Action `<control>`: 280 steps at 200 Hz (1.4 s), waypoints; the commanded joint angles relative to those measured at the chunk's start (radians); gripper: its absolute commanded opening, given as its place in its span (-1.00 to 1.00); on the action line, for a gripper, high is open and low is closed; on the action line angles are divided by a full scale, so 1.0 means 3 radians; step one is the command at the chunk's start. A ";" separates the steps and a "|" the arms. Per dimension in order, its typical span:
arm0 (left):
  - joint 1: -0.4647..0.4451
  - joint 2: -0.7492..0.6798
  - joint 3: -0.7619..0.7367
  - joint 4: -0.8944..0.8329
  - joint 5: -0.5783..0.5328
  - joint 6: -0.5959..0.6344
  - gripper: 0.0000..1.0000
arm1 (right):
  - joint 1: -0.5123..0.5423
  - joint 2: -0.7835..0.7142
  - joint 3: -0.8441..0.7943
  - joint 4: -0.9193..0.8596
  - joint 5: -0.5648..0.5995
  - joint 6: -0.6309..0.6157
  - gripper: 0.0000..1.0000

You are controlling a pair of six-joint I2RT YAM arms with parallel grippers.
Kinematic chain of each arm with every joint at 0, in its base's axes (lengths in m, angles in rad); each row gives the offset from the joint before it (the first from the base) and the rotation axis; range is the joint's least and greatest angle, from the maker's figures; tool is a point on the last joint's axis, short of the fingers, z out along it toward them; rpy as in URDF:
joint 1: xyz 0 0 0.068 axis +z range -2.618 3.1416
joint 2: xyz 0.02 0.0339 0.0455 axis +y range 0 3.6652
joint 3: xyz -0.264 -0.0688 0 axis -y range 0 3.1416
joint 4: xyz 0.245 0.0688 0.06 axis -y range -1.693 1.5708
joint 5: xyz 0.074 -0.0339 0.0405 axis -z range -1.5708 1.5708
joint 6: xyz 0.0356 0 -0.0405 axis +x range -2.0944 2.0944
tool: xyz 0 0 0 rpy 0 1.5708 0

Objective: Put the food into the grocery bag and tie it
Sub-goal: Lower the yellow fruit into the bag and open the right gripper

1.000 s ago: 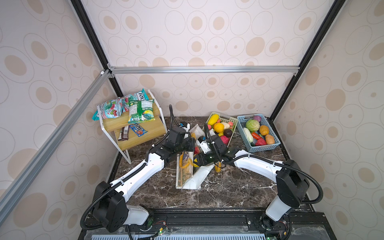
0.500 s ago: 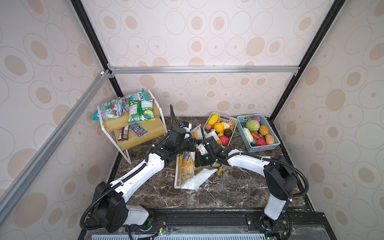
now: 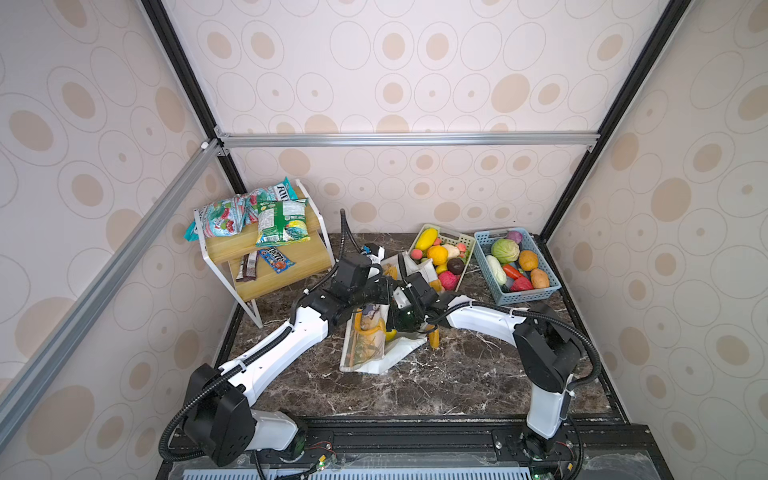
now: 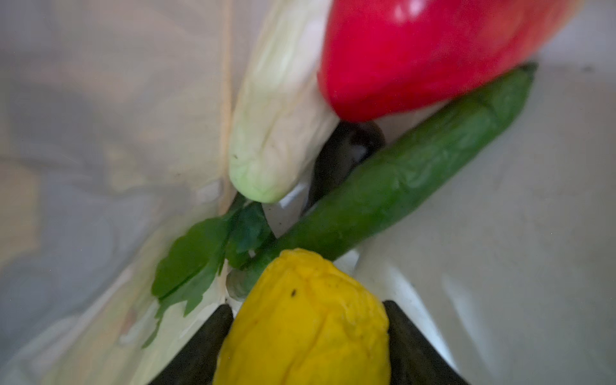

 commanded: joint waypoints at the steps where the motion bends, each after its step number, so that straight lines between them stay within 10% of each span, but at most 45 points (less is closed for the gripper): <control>1: -0.0021 -0.0212 0.0236 0.0256 0.0186 0.0120 -1.00 | -0.0021 0.0109 0.0078 -0.0123 -0.0060 0.0089 0.37; 140: -0.0035 -0.0358 0.0182 0.0438 0.0575 0.0086 -1.00 | -0.0153 0.0113 -0.0027 -0.0002 0.0112 0.0045 0.58; 280: -0.0014 -0.0397 -0.0048 0.0409 -0.0085 -0.0022 -1.00 | -0.0214 -0.0666 -0.0106 -0.0992 0.0857 -0.0628 0.95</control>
